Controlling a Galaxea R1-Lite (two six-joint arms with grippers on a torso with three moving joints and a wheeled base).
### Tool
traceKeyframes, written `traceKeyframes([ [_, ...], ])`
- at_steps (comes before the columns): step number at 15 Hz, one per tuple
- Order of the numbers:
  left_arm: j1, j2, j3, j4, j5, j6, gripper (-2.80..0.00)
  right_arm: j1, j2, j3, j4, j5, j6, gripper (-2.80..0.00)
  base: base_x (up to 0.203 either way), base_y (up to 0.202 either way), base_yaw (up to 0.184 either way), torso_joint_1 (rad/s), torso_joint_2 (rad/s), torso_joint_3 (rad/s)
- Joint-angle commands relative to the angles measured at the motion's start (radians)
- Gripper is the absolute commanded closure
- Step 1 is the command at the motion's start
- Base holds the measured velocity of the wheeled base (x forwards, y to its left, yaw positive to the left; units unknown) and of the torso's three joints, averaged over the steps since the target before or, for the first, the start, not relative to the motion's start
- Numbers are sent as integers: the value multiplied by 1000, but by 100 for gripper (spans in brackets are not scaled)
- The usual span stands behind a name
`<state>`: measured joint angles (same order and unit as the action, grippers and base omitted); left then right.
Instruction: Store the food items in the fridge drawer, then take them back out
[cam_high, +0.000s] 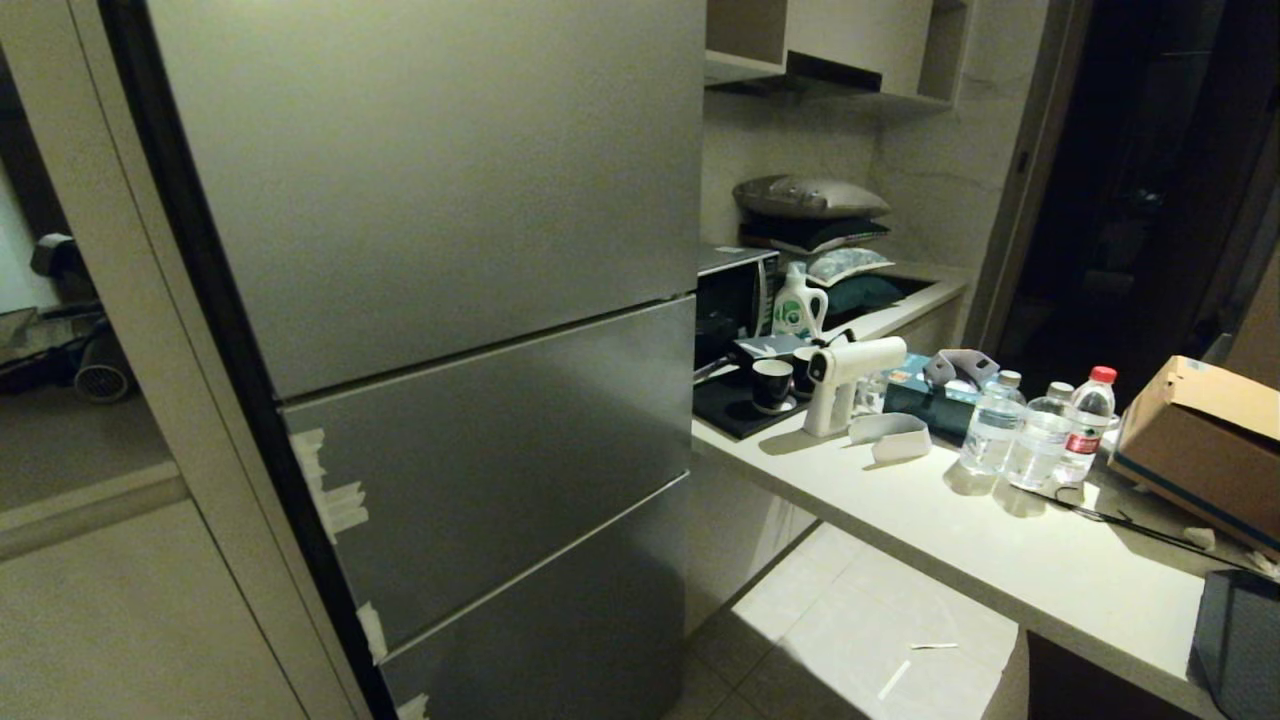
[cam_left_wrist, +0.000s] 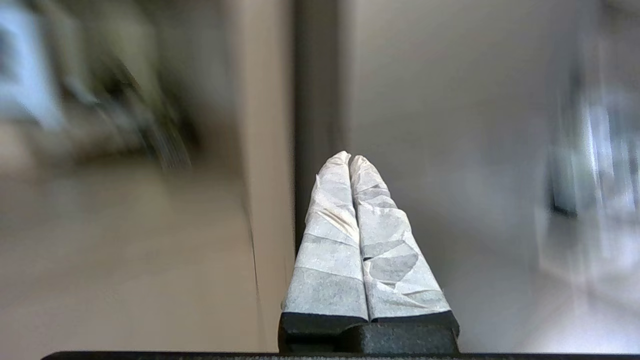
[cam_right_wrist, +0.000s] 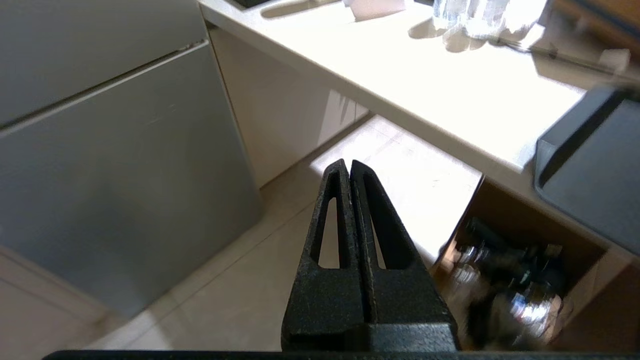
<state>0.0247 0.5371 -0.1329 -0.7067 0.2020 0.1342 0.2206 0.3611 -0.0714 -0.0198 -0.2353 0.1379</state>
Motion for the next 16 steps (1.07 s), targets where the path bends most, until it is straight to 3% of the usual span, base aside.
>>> traceKeyframes([
  [1,29,-247,112,580,-109,15,0,-4,-90,25,1,34,-85,0,0,0,0,0,0,0],
  [4,46,-250,90,758,-208,-3,0,-5,-90,67,6,281,-290,0,0,0,0,0,0,0],
  [6,37,-264,108,773,-226,-18,0,-22,-90,72,10,251,-290,0,0,0,0,0,0,0],
  [8,29,-270,113,759,-245,-28,0,-111,-90,72,13,249,-291,0,0,0,0,0,0,0],
  [10,-23,-334,112,765,-248,-28,0,-129,-90,71,11,249,-297,0,0,0,0,0,0,0],
  [13,-42,-393,110,769,-248,-28,0,-262,-100,72,11,250,-301,0,0,0,0,0,0,0],
  [16,-38,-537,117,752,-246,-28,0,-244,-289,73,10,277,-300,0,0,0,0,0,0,0],
])
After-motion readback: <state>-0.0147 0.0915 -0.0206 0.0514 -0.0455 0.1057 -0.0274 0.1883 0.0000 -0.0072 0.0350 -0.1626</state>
